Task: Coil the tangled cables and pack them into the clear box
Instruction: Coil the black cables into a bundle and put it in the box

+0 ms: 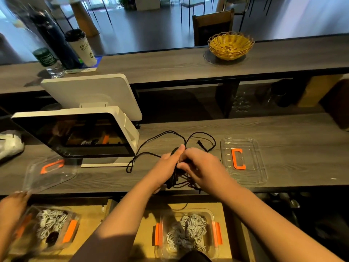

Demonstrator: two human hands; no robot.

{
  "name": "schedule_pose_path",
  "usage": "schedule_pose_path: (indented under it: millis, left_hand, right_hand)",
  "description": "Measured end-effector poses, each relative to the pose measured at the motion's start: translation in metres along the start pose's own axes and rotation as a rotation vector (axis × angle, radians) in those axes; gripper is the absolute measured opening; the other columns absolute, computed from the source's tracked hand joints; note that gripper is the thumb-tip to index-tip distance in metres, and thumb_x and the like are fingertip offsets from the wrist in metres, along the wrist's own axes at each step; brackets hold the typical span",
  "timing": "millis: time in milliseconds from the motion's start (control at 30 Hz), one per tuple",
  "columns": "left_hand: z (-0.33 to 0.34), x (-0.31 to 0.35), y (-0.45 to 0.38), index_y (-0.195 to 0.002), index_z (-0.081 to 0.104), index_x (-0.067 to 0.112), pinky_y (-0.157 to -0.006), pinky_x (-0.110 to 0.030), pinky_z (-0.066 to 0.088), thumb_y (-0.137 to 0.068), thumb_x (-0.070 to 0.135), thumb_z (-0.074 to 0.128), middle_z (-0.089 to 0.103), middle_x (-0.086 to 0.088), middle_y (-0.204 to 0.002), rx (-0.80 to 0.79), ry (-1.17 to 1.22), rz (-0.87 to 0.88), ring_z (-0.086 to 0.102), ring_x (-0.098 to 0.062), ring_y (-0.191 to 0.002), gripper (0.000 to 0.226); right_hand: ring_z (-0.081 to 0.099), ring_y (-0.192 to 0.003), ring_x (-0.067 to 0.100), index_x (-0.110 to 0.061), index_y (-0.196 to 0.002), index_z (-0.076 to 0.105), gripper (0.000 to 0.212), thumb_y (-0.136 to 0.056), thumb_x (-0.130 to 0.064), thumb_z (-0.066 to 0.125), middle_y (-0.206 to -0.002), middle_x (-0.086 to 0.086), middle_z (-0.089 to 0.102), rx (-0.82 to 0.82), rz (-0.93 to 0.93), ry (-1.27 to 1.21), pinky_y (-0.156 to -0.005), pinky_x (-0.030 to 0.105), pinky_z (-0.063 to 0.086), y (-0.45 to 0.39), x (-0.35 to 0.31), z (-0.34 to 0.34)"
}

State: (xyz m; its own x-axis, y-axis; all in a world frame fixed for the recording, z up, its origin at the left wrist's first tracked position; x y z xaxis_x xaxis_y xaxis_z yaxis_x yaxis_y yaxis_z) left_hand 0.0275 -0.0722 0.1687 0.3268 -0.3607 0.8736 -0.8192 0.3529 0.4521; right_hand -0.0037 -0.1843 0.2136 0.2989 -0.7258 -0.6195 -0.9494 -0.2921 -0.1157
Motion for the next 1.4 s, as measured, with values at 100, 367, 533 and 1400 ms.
schedule_pose_path:
  millis: [100,367,533,1400]
  left_hand:
    - [0.008,0.001,0.008,-0.108,0.063,0.022,-0.057,-0.015,0.048,-0.084,0.075,0.028,0.070,-0.007,-0.089,-0.136,0.078,-0.062,0.069,-0.001,-0.074,0.067]
    - [0.009,0.012,0.021,-0.113,0.057,0.007,-0.050,-0.018,0.045,-0.092,0.052,0.055,0.065,-0.007,-0.080,-0.340,0.284,0.007,0.052,-0.011,-0.059,0.050]
    - [0.007,0.038,0.032,-0.126,0.066,0.026,-0.059,-0.027,0.048,-0.092,0.058,0.047,0.065,-0.014,-0.089,-0.250,0.641,0.164,0.057,-0.019,-0.072,0.050]
    - [0.036,0.045,0.071,-0.133,0.060,0.044,-0.106,-0.037,0.046,-0.095,0.063,0.029,0.070,0.008,-0.123,0.105,0.496,0.375,0.060,-0.009,-0.124,0.053]
  right_hand:
    - [0.057,-0.076,0.008,-0.023,-0.095,0.054,0.030,-0.083,-0.046,0.068,-0.083,-0.010,0.059,0.090,0.054,-0.093,-0.067,0.028,0.051,-0.004,0.007,-0.017]
    - [0.063,-0.081,0.002,-0.026,-0.097,0.065,0.008,-0.090,-0.027,0.068,-0.085,-0.012,0.064,0.180,0.030,-0.287,-0.071,0.022,0.052,-0.013,0.014,-0.047]
    - [0.066,-0.079,0.008,-0.019,-0.098,0.070,0.008,-0.096,-0.021,0.063,-0.084,-0.005,0.070,0.317,0.031,-0.456,-0.071,0.022,0.053,-0.015,0.006,-0.068]
    - [0.068,-0.102,0.027,-0.015,-0.108,0.068,0.047,-0.077,-0.050,0.072,-0.106,0.011,0.071,-0.153,0.209,-0.927,-0.096,0.048,0.054,0.035,-0.015,-0.006]
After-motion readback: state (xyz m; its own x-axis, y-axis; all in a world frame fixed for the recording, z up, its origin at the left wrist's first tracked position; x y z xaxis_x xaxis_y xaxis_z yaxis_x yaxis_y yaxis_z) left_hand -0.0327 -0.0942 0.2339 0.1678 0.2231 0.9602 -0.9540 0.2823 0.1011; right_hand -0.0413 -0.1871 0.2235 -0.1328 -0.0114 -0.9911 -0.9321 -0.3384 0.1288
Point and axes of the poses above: each hand's wrist, its own y-axis away from the middle knuckle, its own z-axis out of the palm, x = y × z, the point moved 6 cm from there along -y, towards the middle knuckle
